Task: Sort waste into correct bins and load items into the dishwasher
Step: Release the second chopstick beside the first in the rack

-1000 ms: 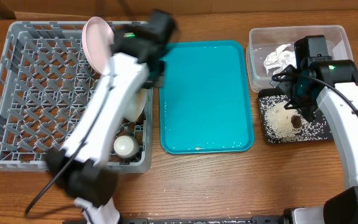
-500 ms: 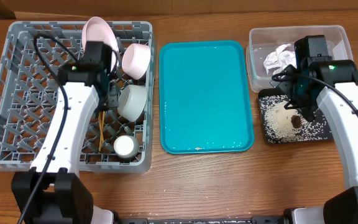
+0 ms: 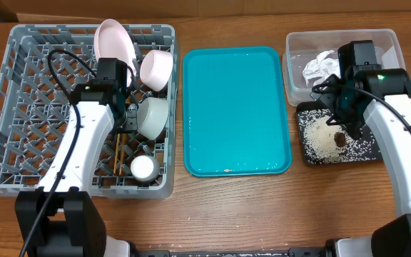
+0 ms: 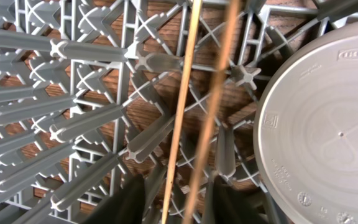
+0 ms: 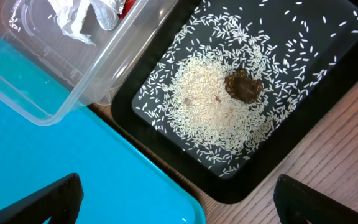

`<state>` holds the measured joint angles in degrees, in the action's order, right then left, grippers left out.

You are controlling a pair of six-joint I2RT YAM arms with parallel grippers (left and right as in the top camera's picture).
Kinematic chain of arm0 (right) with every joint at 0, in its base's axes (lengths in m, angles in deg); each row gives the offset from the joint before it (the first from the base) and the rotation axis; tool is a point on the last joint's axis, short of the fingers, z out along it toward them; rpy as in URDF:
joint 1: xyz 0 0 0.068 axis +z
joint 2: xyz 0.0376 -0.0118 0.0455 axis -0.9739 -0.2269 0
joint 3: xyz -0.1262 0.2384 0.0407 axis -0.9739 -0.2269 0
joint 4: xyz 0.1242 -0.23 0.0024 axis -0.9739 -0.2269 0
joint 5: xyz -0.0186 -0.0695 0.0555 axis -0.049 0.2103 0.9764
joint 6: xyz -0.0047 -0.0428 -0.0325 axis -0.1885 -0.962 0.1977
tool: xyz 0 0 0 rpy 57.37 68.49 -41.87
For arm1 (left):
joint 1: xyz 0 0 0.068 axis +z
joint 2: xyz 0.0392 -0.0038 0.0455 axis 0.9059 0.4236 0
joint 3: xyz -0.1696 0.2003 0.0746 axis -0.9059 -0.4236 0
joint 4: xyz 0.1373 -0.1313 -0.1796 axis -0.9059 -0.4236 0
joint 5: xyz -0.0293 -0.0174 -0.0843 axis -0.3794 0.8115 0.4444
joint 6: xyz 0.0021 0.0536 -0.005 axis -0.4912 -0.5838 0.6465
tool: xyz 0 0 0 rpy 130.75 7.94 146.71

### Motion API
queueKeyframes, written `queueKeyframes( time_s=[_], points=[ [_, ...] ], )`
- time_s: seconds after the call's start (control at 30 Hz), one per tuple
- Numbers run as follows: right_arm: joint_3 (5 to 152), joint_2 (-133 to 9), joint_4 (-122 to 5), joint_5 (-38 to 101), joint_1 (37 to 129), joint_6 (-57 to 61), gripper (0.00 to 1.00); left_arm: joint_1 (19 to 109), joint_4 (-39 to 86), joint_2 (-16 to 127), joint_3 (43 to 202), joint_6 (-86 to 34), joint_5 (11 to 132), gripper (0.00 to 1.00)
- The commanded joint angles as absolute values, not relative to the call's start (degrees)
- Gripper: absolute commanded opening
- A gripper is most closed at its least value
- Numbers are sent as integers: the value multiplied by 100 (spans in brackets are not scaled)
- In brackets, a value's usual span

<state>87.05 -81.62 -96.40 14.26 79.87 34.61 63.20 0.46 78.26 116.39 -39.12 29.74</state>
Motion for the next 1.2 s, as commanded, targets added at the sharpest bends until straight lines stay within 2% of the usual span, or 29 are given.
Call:
queueKeyframes(
  time_s=[0.0, 0.23, 0.4, 0.57, 0.67, 0.7, 0.77, 0.8, 1.17],
  points=[
    [8852, -8114, -9629, 1365, 7976, 3424, 100, 6342, 68, 7820, 11604, -3987, 3037, 42],
    [8852, -8114, -9629, 1365, 7976, 3422, 100, 6342, -105, 7818, 11731, -3744, 3357, 38],
    [8852, -8114, -9629, 1365, 7976, 3424, 100, 6340, -885, 7708, 12461, -3746, 3802, 34],
    [8852, -8114, -9629, 1365, 7976, 3422, 100, 6340, -1547, 7247, 13173, -3775, 4183, 38],
    [8852, -8114, -9629, 1365, 7976, 3424, 100, 6340, -1672, 6803, 13280, -3772, 4358, 44],
    [8852, -8114, -9629, 1365, 7976, 3422, 100, 6340, -1698, 6653, 13280, -3761, 4404, 51],
    [8852, -8114, -9629, 1365, 7976, 3424, 100, 6340, -1807, 6395, 13278, -3694, 4406, 71],
    [8852, -8114, -9629, 1365, 7976, 3422, 100, 6340, -1840, 6294, 13278, -3685, 4404, 100],
    [8852, -8114, -9629, 1365, 7976, 3422, 100, 6342, -1694, 6336, 13276, -3512, 4449, 100]
  ],
)
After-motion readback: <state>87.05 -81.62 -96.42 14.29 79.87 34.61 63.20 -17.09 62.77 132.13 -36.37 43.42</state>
